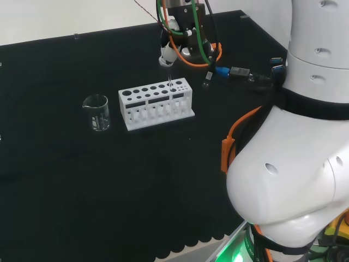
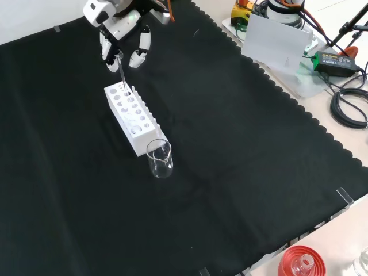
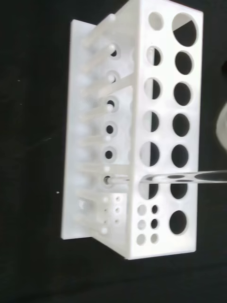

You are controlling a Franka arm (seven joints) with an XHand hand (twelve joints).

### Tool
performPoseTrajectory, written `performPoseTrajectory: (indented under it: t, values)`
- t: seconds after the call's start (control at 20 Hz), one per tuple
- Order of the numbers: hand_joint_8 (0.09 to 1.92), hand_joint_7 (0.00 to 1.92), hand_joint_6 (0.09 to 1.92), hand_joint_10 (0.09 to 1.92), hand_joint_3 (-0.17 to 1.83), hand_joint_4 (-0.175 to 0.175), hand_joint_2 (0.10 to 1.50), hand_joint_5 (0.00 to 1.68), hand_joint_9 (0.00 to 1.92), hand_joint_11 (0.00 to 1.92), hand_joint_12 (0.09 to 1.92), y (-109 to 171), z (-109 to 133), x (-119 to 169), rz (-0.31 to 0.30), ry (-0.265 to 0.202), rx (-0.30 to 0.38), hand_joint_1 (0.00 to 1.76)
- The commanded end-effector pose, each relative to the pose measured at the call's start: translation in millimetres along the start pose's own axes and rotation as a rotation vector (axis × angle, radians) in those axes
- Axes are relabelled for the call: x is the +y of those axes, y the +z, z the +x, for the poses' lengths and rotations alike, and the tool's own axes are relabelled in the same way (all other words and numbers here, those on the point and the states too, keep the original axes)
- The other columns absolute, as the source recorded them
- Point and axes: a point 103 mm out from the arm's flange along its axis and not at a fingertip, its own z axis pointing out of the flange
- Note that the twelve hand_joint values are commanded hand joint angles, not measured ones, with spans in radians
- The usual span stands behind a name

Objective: Take the glass rod from the white test tube rack.

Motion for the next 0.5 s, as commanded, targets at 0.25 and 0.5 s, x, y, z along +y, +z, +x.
performPoseTrajectory:
  t: [0.25,0.5]
  values:
    - [0.75,0.93,1.14,0.53,0.35,-0.123,1.01,0.78,1.23,1.12,1.12,3.2,3.4,20.0,-0.048,-0.017,-0.012,1.05]
    - [0.87,1.01,1.22,0.48,0.03,-0.123,1.17,0.82,1.34,1.32,0.98,-0.4,-0.5,29.3,-0.046,-0.013,-0.042,1.15]
